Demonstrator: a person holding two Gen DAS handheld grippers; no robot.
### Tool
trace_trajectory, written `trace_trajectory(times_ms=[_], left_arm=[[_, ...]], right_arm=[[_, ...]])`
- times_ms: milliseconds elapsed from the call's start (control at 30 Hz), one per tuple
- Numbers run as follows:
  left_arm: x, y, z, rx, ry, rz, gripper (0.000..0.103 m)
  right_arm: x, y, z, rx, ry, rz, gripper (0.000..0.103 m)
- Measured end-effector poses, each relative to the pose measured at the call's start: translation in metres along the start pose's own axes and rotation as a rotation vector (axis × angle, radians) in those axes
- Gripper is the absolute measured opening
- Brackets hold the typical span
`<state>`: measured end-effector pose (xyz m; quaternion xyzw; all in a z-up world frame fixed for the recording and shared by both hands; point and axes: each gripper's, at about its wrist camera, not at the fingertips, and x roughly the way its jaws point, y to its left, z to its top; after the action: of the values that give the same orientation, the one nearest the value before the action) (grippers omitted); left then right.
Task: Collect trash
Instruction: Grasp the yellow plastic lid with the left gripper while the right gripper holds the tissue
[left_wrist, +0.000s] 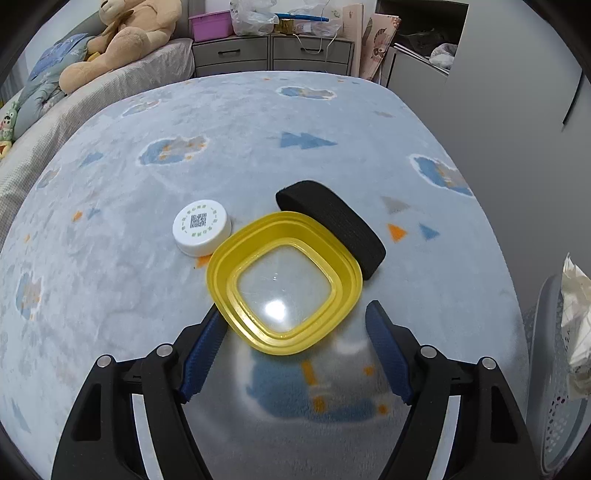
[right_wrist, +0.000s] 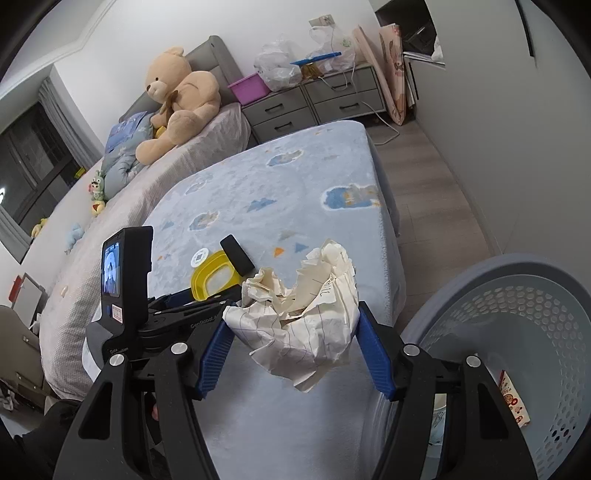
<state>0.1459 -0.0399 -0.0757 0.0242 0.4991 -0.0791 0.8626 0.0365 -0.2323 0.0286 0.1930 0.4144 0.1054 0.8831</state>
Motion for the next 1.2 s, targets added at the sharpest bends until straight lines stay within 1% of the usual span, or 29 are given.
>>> trace_trajectory(times_ms=[200,300,433,633,900,1067,1133,1200], left_arm=[[0.003,-0.001,0.003,0.003,-0.011,0.015,0.073],[0.002,-0.001,0.003,0.005,-0.014,0.025,0.066],[-0.001,0.000,0.000,0.008,-0.010,0.012,0.064],[-0.010,0.002,-0.010,0.017,-0.002,-0.011,0.064],[-0.026,0.011,-0.029,0.031,-0.003,-0.008,0.064],[-0.028,0.018,-0.041,0.030,0.020,-0.013,0.066],[-0.029,0.018,-0.043,0.037,0.021,-0.008,0.072],[-0.029,0.017,-0.044,0.041,0.020,-0.004,0.074]], right_arm=[[0.001,0.000,0.001,-0.001,0.003,-0.002,0.063],[0.003,-0.001,0.000,-0.002,0.007,-0.003,0.063],[0.003,-0.001,0.000,-0.003,0.007,-0.005,0.063],[0.008,0.000,-0.001,-0.015,0.014,-0.016,0.063],[0.013,0.004,-0.002,-0.027,0.015,-0.024,0.063],[0.016,0.010,-0.003,-0.039,0.013,-0.026,0.063],[0.017,0.012,-0.004,-0.047,0.012,-0.028,0.063],[0.017,0.014,-0.005,-0.051,0.011,-0.028,0.063]])
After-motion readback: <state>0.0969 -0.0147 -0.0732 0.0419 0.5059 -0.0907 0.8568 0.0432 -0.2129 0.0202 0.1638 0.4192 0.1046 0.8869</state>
